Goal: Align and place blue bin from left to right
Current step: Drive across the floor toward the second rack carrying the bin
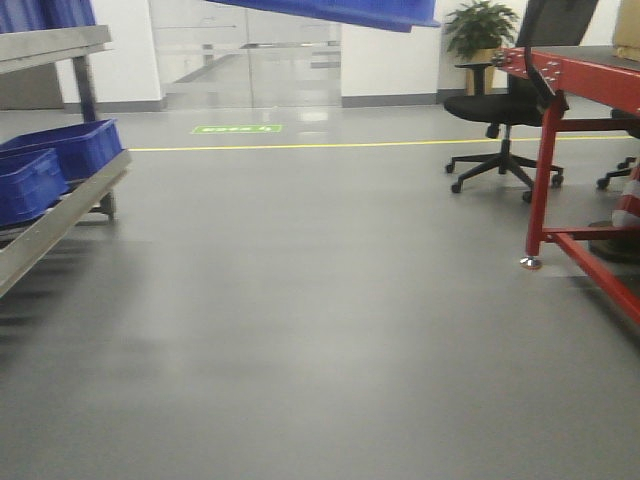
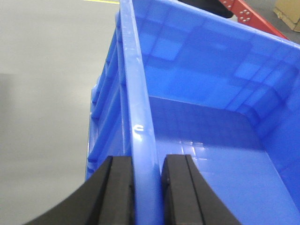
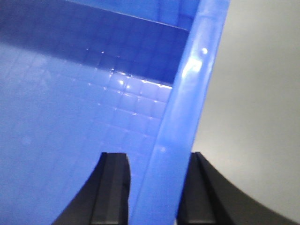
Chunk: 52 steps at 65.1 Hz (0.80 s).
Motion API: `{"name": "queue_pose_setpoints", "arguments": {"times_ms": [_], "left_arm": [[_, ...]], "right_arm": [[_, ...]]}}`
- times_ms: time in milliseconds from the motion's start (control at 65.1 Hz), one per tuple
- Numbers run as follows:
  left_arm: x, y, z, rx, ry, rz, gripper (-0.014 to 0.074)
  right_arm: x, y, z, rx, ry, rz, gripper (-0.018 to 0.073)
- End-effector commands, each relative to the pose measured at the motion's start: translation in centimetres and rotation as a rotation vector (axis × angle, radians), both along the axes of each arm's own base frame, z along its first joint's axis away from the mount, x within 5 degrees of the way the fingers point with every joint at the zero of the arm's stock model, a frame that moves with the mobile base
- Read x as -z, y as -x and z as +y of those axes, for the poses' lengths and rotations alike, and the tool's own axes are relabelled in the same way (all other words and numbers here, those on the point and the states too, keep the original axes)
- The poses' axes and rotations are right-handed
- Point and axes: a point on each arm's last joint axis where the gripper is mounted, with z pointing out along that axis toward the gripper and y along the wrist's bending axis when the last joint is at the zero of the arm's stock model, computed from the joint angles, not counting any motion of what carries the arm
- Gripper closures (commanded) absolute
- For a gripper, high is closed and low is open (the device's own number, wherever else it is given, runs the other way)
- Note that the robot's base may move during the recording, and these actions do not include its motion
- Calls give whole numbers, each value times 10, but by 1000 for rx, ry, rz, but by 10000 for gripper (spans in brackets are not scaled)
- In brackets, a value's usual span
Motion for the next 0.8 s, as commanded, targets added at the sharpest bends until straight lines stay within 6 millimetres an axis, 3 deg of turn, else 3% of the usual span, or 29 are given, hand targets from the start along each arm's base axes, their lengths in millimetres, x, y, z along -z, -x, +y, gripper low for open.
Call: {"name": "queue_pose_setpoints", "arguments": {"times_ms": [0,784], "left_arm": [[-30,17,-8,50,90,-150,707],[-31,17,-8,49,93,-160,707]], "right_arm": [[-16,3,2,2,-93,-76,712],[-16,3,2,2,-93,-76,712]]}}
